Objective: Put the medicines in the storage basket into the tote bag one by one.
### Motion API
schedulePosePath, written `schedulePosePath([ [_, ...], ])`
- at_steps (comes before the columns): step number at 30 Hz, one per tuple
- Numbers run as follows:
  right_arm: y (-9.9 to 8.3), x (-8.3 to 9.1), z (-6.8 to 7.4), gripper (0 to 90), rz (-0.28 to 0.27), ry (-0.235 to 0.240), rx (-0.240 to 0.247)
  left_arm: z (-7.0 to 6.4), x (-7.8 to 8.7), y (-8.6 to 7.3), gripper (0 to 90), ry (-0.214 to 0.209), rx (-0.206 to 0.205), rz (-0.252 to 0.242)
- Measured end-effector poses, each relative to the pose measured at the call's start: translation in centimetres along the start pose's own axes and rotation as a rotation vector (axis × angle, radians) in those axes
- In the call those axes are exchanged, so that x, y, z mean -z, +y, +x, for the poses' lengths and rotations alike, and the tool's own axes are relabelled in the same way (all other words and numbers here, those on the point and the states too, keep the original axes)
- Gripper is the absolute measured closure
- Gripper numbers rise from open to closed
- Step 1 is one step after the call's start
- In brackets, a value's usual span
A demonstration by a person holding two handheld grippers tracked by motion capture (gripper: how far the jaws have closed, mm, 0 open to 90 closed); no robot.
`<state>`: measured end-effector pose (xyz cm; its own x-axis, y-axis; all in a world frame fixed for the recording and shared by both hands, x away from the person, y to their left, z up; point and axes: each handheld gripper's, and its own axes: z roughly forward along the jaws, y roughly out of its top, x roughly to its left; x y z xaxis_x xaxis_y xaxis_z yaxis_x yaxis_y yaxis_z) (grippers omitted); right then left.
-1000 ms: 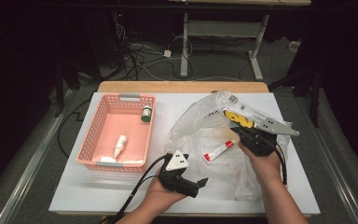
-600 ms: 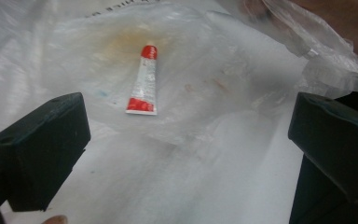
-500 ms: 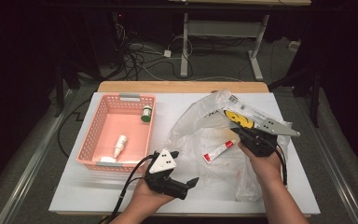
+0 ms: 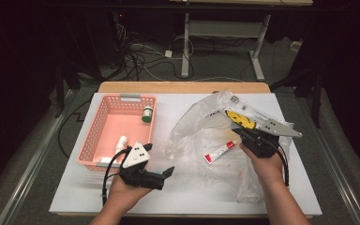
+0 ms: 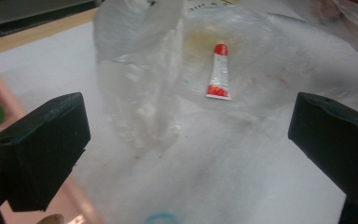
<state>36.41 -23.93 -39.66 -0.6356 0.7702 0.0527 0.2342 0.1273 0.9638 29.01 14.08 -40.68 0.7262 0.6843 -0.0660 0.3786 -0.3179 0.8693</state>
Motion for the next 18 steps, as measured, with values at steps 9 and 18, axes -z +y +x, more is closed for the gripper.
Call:
schedulePosePath([
  [9,0.0,0.0,0.1,90.0,0.002,0.002,0.004,3.0,1.6,-0.5,0.0,0.104,0.048,-0.002],
  [18,0.0,0.0,0.0,90.0,0.001,0.002,0.003,5.3,2.7,-1.1,0.0,0.202,0.079,0.016],
])
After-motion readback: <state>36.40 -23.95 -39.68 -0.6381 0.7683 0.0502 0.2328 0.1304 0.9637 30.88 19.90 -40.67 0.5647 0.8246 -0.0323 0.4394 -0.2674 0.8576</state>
